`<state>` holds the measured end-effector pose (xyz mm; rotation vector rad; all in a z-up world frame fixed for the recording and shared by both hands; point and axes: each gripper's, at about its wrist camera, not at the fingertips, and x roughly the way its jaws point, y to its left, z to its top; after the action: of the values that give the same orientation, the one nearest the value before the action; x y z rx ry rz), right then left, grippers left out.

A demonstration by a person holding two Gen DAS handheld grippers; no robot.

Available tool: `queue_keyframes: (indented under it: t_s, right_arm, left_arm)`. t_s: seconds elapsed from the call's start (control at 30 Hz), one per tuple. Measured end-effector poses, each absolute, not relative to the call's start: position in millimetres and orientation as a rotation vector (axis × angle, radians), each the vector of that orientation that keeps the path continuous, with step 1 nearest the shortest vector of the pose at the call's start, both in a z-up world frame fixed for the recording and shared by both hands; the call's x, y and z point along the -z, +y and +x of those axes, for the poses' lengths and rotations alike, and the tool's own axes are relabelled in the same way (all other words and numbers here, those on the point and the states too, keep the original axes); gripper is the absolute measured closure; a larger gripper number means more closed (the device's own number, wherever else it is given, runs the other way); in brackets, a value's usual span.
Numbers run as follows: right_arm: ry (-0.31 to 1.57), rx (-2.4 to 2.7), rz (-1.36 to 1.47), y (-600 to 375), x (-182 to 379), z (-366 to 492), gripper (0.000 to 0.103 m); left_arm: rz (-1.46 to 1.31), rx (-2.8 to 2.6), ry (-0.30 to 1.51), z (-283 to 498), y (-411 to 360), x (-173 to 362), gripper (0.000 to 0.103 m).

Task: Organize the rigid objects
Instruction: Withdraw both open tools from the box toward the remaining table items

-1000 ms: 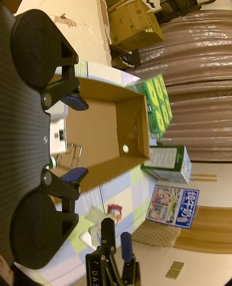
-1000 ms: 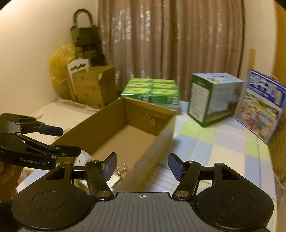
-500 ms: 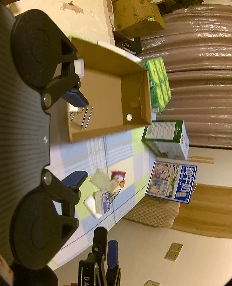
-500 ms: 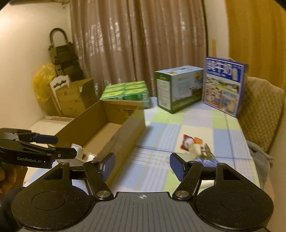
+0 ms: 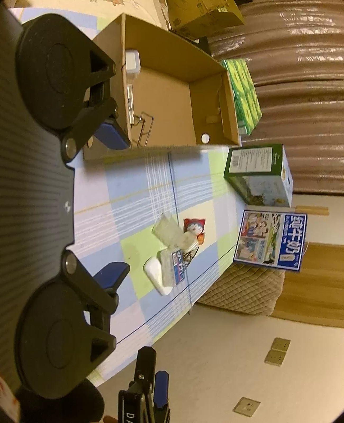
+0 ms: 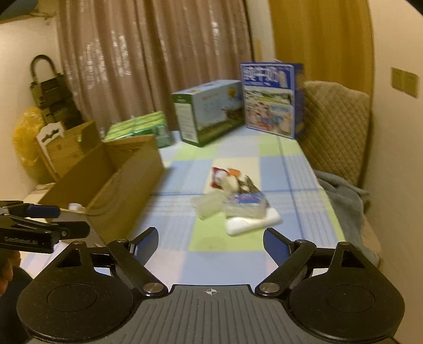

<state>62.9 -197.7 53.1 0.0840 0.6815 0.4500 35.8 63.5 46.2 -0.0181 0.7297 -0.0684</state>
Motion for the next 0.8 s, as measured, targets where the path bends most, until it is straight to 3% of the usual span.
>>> queue_keyframes:
  t_s: [0.8]
  right_arm:
    - [0.75, -0.369, 0.14, -236.6, -17.9, 105.6, 0.017]
  left_arm:
    - [-0.005, 0.072, 0.774, 91.5, 24.7, -8.1, 0.012]
